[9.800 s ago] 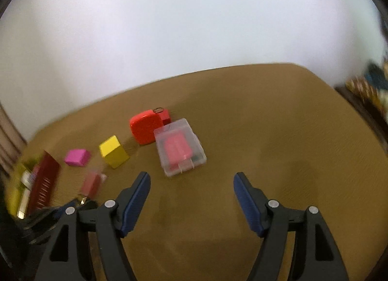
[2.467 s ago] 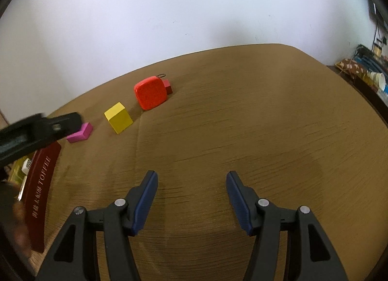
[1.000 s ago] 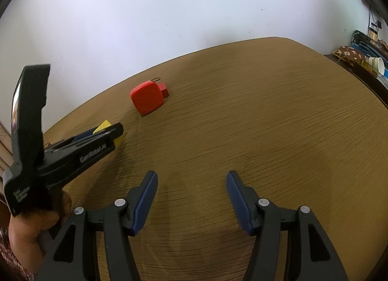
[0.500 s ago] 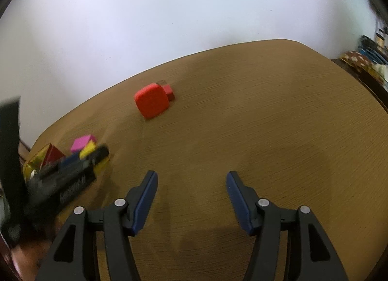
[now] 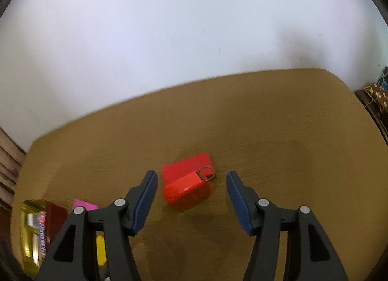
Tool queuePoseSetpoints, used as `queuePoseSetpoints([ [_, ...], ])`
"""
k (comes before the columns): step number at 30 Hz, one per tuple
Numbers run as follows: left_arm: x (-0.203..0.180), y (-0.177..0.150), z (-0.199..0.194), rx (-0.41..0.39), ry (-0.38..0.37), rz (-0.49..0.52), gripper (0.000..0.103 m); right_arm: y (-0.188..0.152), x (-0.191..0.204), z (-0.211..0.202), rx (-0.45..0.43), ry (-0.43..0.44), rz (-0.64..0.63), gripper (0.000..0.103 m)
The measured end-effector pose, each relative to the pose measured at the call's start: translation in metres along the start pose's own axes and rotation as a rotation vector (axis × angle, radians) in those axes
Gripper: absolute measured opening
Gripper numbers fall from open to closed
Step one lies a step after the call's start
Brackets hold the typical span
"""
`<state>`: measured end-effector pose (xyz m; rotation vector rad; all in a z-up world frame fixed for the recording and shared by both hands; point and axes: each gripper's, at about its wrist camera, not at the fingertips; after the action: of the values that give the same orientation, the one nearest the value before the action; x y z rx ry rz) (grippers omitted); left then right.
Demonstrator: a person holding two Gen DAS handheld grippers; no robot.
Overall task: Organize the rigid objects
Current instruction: 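Grasp the red tape measure with the right gripper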
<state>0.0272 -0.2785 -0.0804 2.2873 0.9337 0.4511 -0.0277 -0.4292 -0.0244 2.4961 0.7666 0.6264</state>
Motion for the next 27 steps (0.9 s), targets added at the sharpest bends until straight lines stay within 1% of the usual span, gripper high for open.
queuePoseSetpoints([
  [1, 0.000, 0.000, 0.000, 0.001, -0.002, -0.002, 0.037, -0.001, -0.002, 0.002, 0.005, -0.006, -0.001, 0.061],
  [3, 0.001, 0.000, 0.000, 0.001, -0.001, -0.002, 0.037, -0.006, -0.013, 0.002, 0.008, 0.017, 0.025, 0.061],
  [6, 0.003, 0.001, -0.003, 0.002, 0.002, 0.001, 0.037, -0.020, -0.046, -0.008, 0.015, 0.015, 0.085, 0.061],
  [8, 0.003, 0.001, -0.001, 0.002, 0.000, 0.000, 0.037, -0.029, -0.064, -0.017, 0.003, 0.020, 0.110, 0.061],
  [11, 0.005, 0.001, -0.001, 0.001, -0.001, -0.003, 0.037, -0.041, -0.092, -0.032, -0.037, 0.004, 0.159, 0.061],
  [14, 0.003, 0.002, -0.001, 0.002, 0.003, 0.001, 0.037, -0.048, -0.105, -0.042, -0.057, 0.024, 0.189, 0.062],
  [17, 0.002, 0.002, 0.000, 0.001, 0.003, 0.001, 0.037, -0.046, -0.092, -0.039, -0.059, 0.038, 0.159, 0.063],
  [18, 0.002, 0.001, 0.000, 0.000, 0.002, 0.000, 0.037, -0.048, -0.095, -0.046, -0.061, 0.038, 0.144, 0.063],
  [21, 0.003, 0.001, 0.000, 0.001, 0.002, -0.007, 0.037, -0.035, -0.068, -0.033, -0.070, 0.014, 0.049, 0.071],
  [22, 0.003, 0.000, 0.000, 0.000, 0.002, -0.002, 0.037, -0.031, -0.062, -0.026, -0.054, -0.008, 0.006, 0.072],
  [24, 0.002, 0.000, -0.001, 0.000, 0.005, 0.003, 0.037, -0.024, -0.055, -0.013, -0.033, -0.066, -0.055, 0.072],
  [25, 0.002, 0.000, -0.001, 0.000, 0.005, 0.003, 0.037, -0.021, -0.049, -0.004, -0.027, -0.082, -0.093, 0.072],
  [27, 0.003, 0.000, -0.002, 0.000, 0.001, 0.000, 0.037, -0.018, -0.045, 0.004, -0.026, -0.097, -0.122, 0.072],
])
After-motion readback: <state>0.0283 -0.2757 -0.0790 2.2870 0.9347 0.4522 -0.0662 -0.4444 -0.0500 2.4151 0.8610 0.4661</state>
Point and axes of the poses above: each gripper's, at about its wrist camera, not at the fingertips, and z roughly the way its jaws point, x to its left, y to its top, and after that the axes turned 10 degrees about z, right-handed
